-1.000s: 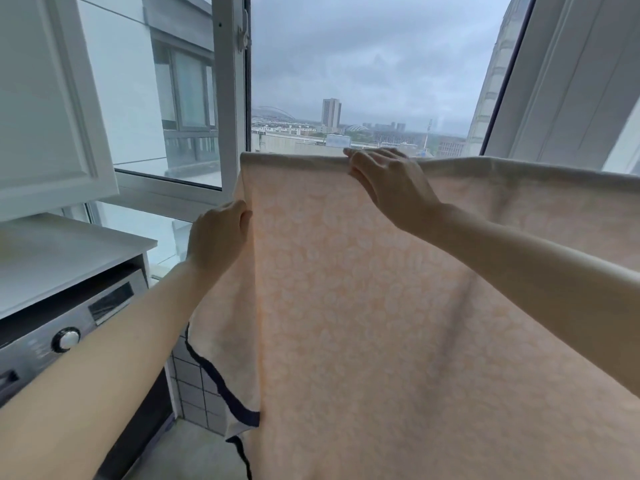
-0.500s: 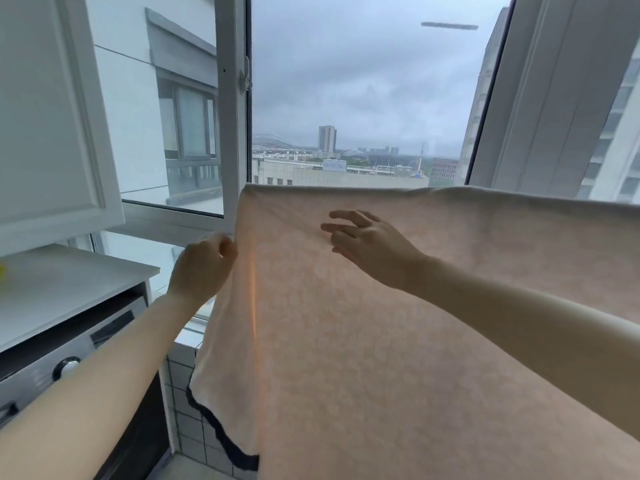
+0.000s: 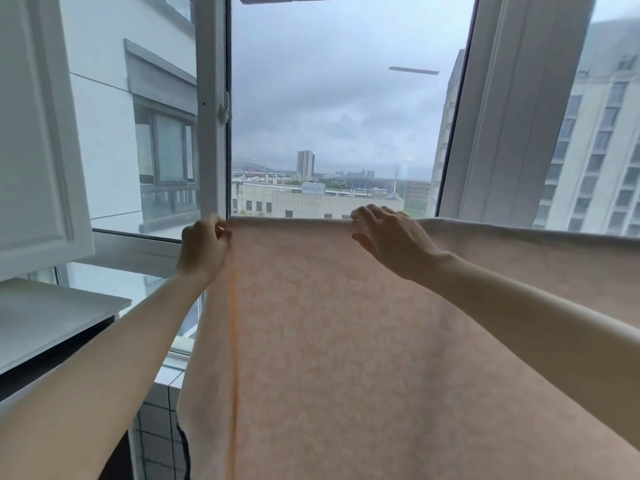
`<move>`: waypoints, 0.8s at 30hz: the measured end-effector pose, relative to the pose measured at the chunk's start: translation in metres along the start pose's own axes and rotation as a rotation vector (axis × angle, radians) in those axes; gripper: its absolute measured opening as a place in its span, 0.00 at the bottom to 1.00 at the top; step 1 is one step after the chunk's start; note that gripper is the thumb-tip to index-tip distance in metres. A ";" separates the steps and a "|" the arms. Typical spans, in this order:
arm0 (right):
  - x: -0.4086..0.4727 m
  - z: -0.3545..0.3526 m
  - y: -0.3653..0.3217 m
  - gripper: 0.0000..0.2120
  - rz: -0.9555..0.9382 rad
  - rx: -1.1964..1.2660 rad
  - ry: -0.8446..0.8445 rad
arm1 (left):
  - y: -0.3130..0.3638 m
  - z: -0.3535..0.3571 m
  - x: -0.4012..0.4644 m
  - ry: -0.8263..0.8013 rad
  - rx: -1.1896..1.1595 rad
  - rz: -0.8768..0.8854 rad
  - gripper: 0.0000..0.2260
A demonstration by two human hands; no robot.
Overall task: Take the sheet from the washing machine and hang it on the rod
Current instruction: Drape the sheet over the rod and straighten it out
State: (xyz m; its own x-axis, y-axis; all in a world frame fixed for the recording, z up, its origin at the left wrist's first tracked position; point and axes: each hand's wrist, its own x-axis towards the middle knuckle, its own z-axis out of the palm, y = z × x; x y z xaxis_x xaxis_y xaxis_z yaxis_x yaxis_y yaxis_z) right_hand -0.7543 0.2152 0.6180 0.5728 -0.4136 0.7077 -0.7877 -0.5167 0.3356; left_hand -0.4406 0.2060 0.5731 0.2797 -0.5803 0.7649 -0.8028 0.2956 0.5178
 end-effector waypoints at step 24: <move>-0.111 -0.079 0.128 0.20 0.232 -0.161 -0.109 | 0.214 0.103 -0.052 -0.243 -0.069 0.631 0.14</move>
State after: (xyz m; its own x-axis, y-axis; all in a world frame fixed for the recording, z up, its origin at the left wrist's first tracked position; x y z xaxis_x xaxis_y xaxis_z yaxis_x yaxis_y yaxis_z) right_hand -0.9360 0.2540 0.6314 0.3872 -0.5894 0.7090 -0.9213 -0.2767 0.2732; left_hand -0.6816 0.2209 0.6050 -0.3645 -0.4324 0.8247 -0.7354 0.6770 0.0299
